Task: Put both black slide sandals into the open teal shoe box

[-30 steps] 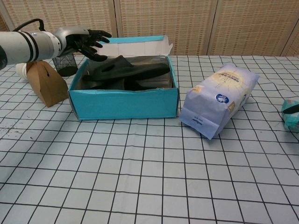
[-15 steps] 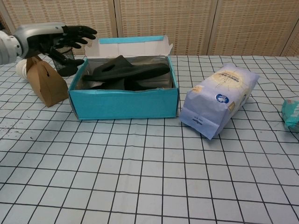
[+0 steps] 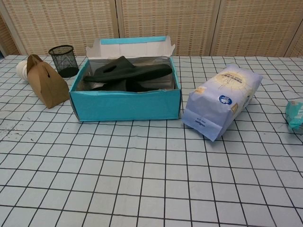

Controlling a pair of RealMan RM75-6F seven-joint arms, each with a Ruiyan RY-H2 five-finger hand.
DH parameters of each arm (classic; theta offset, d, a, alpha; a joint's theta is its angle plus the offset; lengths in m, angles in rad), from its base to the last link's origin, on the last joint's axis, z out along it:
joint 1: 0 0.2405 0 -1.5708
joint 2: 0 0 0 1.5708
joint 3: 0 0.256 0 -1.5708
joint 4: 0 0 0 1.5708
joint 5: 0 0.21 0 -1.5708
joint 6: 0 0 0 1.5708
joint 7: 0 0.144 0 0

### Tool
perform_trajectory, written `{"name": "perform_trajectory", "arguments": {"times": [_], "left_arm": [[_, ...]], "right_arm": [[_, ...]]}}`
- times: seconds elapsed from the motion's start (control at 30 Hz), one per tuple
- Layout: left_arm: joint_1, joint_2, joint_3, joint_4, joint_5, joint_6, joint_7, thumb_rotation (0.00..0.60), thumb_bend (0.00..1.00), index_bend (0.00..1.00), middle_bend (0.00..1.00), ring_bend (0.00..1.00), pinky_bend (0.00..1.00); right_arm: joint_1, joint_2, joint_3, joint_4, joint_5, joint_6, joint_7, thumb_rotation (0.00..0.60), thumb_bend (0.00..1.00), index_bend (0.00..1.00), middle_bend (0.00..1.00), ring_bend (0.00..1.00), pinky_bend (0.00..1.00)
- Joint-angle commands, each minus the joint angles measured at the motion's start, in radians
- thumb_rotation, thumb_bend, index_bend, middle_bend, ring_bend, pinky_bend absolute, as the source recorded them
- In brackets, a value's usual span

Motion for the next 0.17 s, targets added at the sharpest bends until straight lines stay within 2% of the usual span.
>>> {"name": "perform_trajectory", "arguments": {"times": [0.03,0.17], "left_arm": [[0.068,-0.002,0.03,-0.019,-0.006,0.085,0.084,0.6,0.42,0.0,0.0,0.0,0.02],[0.073,0.0,0.02,-0.014,-0.001,0.089,0.081,0.6,0.42,0.0,0.0,0.0,0.02]], "right_arm": [[-0.014,0.008,0.007,-0.017,-0.012,0.021,0.02,0.6,0.04,0.0,0.0,0.0,0.0],[-0.024,0.017,0.011,-0.024,-0.026,0.033,0.033,0.6,0.04,0.0,0.0,0.0,0.0]]}}
